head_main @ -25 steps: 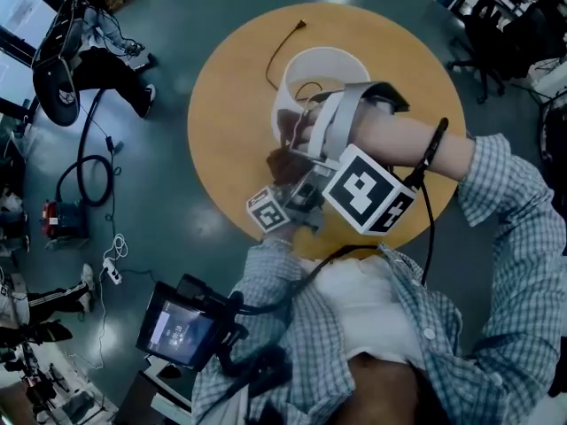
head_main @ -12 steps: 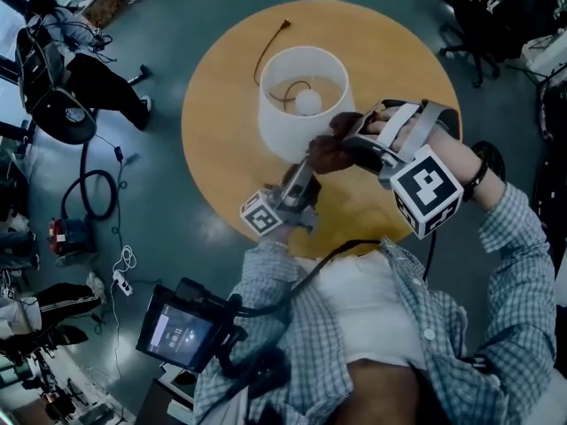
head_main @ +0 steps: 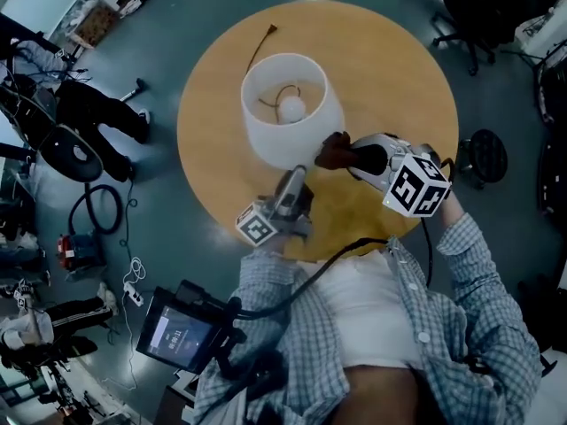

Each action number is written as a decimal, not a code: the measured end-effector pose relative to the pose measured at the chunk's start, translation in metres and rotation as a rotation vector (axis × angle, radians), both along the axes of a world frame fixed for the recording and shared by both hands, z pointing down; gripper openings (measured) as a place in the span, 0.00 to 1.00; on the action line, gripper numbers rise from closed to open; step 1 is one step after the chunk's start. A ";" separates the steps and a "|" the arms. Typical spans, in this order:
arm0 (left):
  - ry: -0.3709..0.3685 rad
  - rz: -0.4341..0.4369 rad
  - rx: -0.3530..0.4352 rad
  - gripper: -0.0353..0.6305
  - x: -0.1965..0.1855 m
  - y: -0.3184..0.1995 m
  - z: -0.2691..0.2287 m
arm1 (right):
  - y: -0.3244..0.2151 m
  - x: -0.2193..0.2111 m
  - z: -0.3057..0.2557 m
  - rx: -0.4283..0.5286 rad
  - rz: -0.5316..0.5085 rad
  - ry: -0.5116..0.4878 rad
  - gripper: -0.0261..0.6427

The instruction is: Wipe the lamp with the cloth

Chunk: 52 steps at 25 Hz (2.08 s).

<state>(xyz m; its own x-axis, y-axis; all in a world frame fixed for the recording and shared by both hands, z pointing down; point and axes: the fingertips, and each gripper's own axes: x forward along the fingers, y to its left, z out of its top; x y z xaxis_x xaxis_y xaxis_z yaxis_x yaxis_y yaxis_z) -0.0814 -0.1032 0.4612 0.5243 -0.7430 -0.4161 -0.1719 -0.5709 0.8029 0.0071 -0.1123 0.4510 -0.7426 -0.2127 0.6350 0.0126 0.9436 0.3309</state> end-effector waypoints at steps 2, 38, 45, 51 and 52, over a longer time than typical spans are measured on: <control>-0.120 0.028 -0.042 0.24 0.005 0.009 0.014 | 0.001 0.002 0.007 -0.097 0.077 -0.086 0.19; -2.403 0.660 0.697 0.31 -0.016 -0.026 -0.097 | -0.001 0.015 0.040 -0.428 0.310 -0.338 0.19; -2.376 0.690 0.743 0.28 -0.019 -0.032 -0.098 | -0.003 0.014 0.036 -0.416 0.328 -0.368 0.19; -2.329 0.656 0.750 0.28 -0.019 -0.061 -0.107 | -0.005 0.013 0.041 -0.327 0.340 -0.324 0.19; -2.321 0.653 0.746 0.28 -0.020 -0.068 -0.107 | -0.004 0.011 0.043 -0.309 0.338 -0.311 0.19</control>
<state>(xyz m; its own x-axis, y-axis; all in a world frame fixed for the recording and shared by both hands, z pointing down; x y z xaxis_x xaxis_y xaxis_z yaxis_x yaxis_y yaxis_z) -0.1013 -0.1711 0.3540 0.2979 -0.4640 0.8342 0.1640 -0.8360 -0.5236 0.0179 -0.1165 0.4939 -0.8278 -0.3104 0.4673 -0.3623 0.9318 -0.0228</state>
